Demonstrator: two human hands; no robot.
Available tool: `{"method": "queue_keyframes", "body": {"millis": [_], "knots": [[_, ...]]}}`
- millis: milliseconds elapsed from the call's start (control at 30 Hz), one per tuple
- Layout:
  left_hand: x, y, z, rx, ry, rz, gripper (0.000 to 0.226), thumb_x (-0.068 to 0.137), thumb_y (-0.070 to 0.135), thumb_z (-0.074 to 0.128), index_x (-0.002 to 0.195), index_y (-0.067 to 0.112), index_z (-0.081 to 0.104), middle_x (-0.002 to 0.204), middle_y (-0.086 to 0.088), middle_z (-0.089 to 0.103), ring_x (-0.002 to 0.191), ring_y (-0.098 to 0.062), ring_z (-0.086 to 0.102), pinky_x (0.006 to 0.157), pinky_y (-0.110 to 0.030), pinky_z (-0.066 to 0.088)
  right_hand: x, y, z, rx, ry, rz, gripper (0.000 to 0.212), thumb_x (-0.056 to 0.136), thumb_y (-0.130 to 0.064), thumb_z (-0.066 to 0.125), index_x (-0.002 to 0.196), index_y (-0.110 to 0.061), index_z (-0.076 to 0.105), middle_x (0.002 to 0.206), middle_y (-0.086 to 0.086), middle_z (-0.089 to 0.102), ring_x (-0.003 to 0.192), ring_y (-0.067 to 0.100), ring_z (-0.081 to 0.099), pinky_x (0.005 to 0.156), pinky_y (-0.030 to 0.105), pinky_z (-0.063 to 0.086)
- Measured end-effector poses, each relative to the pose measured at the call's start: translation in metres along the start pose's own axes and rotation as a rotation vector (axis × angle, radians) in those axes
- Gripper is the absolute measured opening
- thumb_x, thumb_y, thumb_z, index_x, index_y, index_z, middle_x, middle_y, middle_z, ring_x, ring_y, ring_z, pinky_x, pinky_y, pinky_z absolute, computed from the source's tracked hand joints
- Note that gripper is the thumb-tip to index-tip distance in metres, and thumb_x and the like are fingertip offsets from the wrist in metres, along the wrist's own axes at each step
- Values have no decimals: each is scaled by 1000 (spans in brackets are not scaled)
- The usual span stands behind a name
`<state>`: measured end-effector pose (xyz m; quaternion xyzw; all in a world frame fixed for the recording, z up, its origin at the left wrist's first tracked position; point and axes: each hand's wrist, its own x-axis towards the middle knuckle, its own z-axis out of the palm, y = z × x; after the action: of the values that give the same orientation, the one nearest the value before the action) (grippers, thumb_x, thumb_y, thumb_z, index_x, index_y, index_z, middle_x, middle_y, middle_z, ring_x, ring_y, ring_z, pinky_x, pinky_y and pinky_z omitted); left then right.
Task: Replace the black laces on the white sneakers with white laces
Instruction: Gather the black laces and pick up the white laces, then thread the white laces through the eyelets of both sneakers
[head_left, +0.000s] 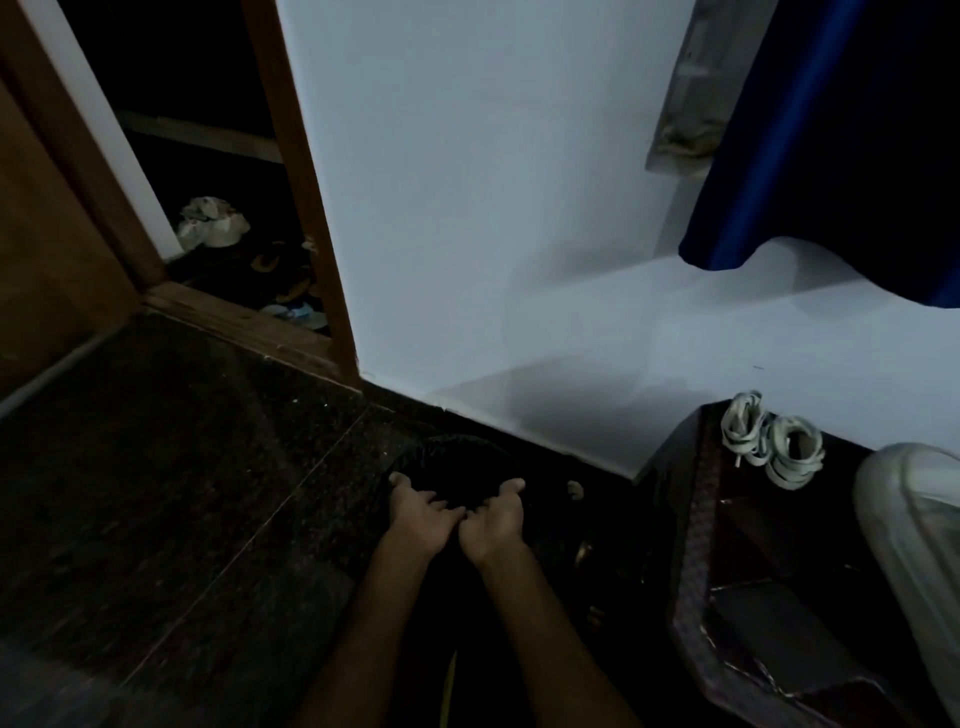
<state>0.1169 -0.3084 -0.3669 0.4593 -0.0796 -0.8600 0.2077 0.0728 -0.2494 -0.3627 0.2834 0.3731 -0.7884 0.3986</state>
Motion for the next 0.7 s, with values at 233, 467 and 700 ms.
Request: {"method": "queue_keyframes", "body": {"millis": [233,467,700], "knots": [[-16,-12,18,212,-105,76,75,102,53,29,149,-5,24,156,-22,25,144,-36,26,119,-41,22,-35,-25,7,-298,-28,-122,48,105,-31,34,133,6,47,127,23,54,129,33,45,96,35,40],[-95,-73,126,723,-465,461,21,99,20,51,101,13,71,105,-11,72,88,-22,68,67,-32,57,-131,-166,12,-1233,-69,-959,43,96,-24,53,137,-12,52,138,7,54,125,20,52,106,31,40],[-108,-150,179,1725,-699,1070,55,77,37,76,128,23,63,112,-9,66,101,-22,64,81,-22,45,-215,-307,-43,-1869,276,-1125,27,93,-20,54,114,-16,69,118,9,68,110,28,61,92,34,48]]}}
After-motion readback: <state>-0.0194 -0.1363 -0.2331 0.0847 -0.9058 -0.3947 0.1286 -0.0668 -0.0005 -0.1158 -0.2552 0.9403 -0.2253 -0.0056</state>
